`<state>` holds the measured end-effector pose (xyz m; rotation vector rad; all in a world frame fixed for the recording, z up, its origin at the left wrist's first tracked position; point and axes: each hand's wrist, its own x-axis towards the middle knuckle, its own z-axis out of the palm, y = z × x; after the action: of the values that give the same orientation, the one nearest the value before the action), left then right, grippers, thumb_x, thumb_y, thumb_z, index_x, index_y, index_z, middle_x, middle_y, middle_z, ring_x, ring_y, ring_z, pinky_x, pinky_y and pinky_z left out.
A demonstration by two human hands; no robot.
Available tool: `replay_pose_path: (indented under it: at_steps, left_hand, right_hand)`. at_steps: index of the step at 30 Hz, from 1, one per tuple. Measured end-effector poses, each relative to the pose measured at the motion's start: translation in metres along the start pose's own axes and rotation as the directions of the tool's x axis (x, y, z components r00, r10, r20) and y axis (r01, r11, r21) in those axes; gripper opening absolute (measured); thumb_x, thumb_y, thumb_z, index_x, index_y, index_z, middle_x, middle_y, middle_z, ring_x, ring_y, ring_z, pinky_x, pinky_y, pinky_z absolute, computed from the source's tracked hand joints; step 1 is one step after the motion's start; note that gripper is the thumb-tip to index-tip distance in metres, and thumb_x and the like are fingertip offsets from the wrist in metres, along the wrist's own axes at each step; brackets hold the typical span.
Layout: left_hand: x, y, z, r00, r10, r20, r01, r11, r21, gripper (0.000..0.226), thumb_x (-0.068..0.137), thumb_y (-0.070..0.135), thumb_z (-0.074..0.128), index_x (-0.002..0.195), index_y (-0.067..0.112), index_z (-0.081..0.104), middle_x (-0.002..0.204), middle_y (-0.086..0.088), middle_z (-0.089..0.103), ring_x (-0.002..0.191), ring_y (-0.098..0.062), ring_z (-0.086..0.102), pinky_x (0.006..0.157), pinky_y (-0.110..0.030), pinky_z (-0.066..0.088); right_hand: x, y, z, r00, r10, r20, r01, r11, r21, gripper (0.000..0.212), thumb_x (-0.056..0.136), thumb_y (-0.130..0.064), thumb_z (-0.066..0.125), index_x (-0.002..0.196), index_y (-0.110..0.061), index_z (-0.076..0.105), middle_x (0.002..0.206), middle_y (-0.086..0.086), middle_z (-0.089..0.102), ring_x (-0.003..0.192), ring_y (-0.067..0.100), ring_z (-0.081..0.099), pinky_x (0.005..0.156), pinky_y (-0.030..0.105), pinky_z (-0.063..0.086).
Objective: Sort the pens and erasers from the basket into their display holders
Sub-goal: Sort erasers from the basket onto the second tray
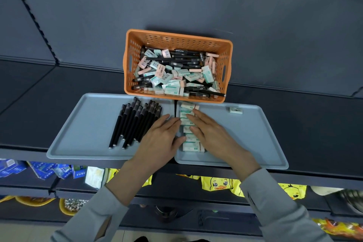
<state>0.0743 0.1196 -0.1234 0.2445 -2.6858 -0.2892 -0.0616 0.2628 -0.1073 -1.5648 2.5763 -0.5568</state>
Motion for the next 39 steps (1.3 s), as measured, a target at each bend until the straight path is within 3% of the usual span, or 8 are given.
replay_pose_path:
  at_steps: [5,13,20,24,29,32,35,39]
  left_hand:
    - [0.001,0.0,-0.002,0.999,0.029,-0.027,-0.029,0.999,-0.013,0.056,0.093,0.047,0.048,0.131,0.007,0.059,0.128,-0.008,0.063,0.127,-0.029,0.052,0.114,-0.033,0.028]
    - [0.0,0.003,-0.001,0.984,-0.002,0.177,-0.006,0.999,0.047,0.104,0.072,0.093,0.016,0.146,0.025,0.043,0.153,-0.006,0.038,0.146,-0.035,0.02,0.119,-0.049,0.015]
    - [-0.002,0.002,0.003,0.99,0.026,0.141,-0.027,1.0,0.007,0.086,0.08,0.08,0.037,0.141,0.021,0.049,0.149,-0.007,0.043,0.145,-0.033,0.024,0.117,-0.047,0.018]
    - [0.007,-0.002,-0.007,0.997,0.011,0.073,-0.007,0.998,-0.064,0.08,0.084,0.08,0.033,0.131,0.021,0.059,0.143,-0.004,0.051,0.142,-0.031,0.033,0.116,-0.046,0.026]
    - [0.051,-0.028,-0.037,0.982,-0.051,-0.18,0.039,0.997,-0.069,0.038,0.085,0.032,0.069,0.118,0.013,0.066,0.12,-0.005,0.063,0.112,-0.027,0.058,0.095,-0.043,0.051]
    - [0.085,-0.046,-0.052,0.97,-0.167,-0.178,0.165,0.986,-0.025,0.051,0.079,0.027,0.077,0.124,0.011,0.062,0.122,-0.011,0.061,0.114,-0.035,0.054,0.099,-0.044,0.043]
    - [0.113,-0.054,-0.058,0.961,-0.274,0.032,0.274,0.962,0.013,0.077,0.078,0.048,0.074,0.142,0.018,0.044,0.142,-0.01,0.043,0.131,-0.037,0.037,0.112,-0.046,0.027]
    - [0.134,-0.05,-0.051,0.943,-0.287,0.166,0.276,0.957,0.089,0.08,0.075,0.055,0.073,0.141,0.03,0.036,0.144,-0.003,0.03,0.133,-0.036,0.033,0.108,-0.05,0.039]
  right_hand:
    - [-0.007,0.006,-0.007,0.99,0.062,-0.123,-0.056,0.997,0.049,0.047,0.104,-0.031,0.042,0.149,-0.019,0.039,0.156,0.0,0.035,0.144,0.016,0.031,0.114,0.019,0.017]
    - [0.018,0.011,-0.006,0.998,0.051,0.046,-0.051,0.999,0.001,0.05,0.107,-0.034,0.029,0.153,-0.014,0.028,0.162,-0.001,0.02,0.148,0.009,0.017,0.111,0.009,0.001]
    - [0.019,0.015,-0.017,1.0,0.011,0.028,-0.012,0.999,0.047,0.042,0.106,-0.027,0.036,0.146,-0.015,0.043,0.155,0.001,0.036,0.143,0.013,0.033,0.111,0.012,0.015]
    - [0.022,0.004,-0.028,0.965,-0.144,-0.221,0.14,0.99,-0.031,0.028,0.099,-0.019,0.051,0.121,-0.012,0.067,0.123,0.004,0.068,0.111,0.023,0.063,0.094,0.037,0.052]
    - [0.055,-0.005,-0.068,0.903,-0.172,-0.394,0.16,0.985,-0.061,0.017,0.089,-0.007,0.066,0.103,-0.014,0.074,0.097,0.0,0.072,0.088,0.019,0.066,0.076,0.037,0.056]
    - [0.09,0.001,-0.086,0.954,-0.098,-0.282,0.063,0.989,-0.13,0.041,0.086,-0.011,0.071,0.126,-0.014,0.063,0.121,0.007,0.063,0.109,0.027,0.06,0.092,0.041,0.051]
    - [0.119,0.004,-0.09,0.999,0.001,-0.053,-0.014,0.973,-0.23,0.062,0.084,-0.028,0.074,0.14,-0.018,0.049,0.135,0.009,0.05,0.122,0.029,0.05,0.096,0.039,0.046]
    - [0.137,0.003,-0.082,1.0,0.02,-0.021,-0.026,0.945,-0.327,0.05,0.086,-0.03,0.07,0.132,-0.018,0.055,0.131,0.008,0.051,0.114,0.031,0.056,0.088,0.039,0.049]
